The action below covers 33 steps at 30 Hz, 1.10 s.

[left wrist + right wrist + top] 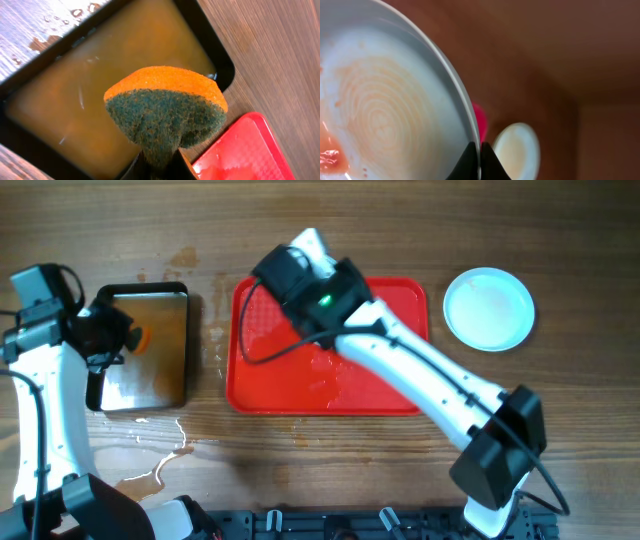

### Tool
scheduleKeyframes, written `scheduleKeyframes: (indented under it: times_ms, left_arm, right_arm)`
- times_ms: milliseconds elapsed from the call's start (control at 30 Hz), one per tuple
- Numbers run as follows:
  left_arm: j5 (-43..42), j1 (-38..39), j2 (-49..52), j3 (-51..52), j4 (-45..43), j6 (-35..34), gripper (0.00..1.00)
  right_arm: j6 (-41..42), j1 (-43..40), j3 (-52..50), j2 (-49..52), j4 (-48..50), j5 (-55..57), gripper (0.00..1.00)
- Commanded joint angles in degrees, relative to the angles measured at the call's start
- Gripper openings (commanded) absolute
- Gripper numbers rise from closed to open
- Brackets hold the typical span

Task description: Clean dirty plates on tray and stack at the side

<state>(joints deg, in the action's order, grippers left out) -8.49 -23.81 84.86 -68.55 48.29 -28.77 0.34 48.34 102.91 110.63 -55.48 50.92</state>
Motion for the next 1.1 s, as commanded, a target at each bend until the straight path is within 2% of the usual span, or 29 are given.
scheduleKeyframes:
  times_ms: [0,33,67,133,200,300,367,467,567,633,733,800,967,1067]
  left_arm:
    - [-2.0,-1.6,0.1,-0.7,0.0,1.6,0.04]
    - [-2.0,-1.6,0.1,-0.7,0.0,1.6,0.04]
    - [-2.0,-1.6,0.3,-0.7,0.0,1.6,0.04]
    - [-2.0,-1.6,0.3,-0.7,0.0,2.4,0.04]
    - [-2.0,-1.6,0.3,-0.7,0.0,2.9,0.04]
    - [-2.0,-1.6,0.3,-0.7,0.0,2.9,0.04]
    - [-2.0,-1.6,0.3,-0.7,0.2,3.0,0.04]
    - [-2.0,-1.6,0.4,-0.7,0.2,2.9,0.04]
    - [-2.7,-1.4,0.4,-0.7,0.2,2.9,0.04]
    - [-4.8,-0.3,0.4,-0.7,-0.1,2.9,0.04]
    - [-5.3,2.5,0.4,-0.7,-0.3,4.1,0.04]
    - [-5.7,7.0,0.4,-0.7,-0.7,8.1,0.04]
    - [-5.6,18.7,0.4,-0.7,-0.9,8.0,0.04]
    - [-5.4,25.3,0.6,-0.7,-1.9,6.4,0.04]
  right_arm:
    - [-14.3,5.1,1.4,-1.9,4.7,18.1,0.04]
    - [-17.5,6.3,1.4,-1.9,6.6,20.1,0.04]
    - [-24.1,8.3,1.4,-1.9,10.9,23.9,0.04]
    - [-30.0,10.1,1.4,-1.9,16.1,26.3,0.04]
    - [-31.1,11.5,1.4,-1.9,20.1,26.5,0.04]
    - [-23.6,11.4,1.4,-1.9,18.5,23.0,0.04]
    - [-15.7,10.5,1.3,-1.9,13.7,17.7,0.04]
    - [-1.1,6.5,1.3,-1.9,3.3,1.2,0.04]
    - [8.3,-0.3,1.3,-1.9,-2.3,-18.3,0.04]
    - [12.9,-8.1,1.0,-1.9,-3.8,-33.9,0.04]
    - [13.4,-17.0,-1.7,-1.9,-2.4,-50.8,0.04]
    - [13.8,-22.4,-6.1,-1.8,1.1,-58.3,0.04]
    - [22.1,-27.4,-20.0,-1.7,13.4,-60.0,0.04]
    - [22.8,-26.8,-28.3,-1.6,21.9,-60.2,0.04]
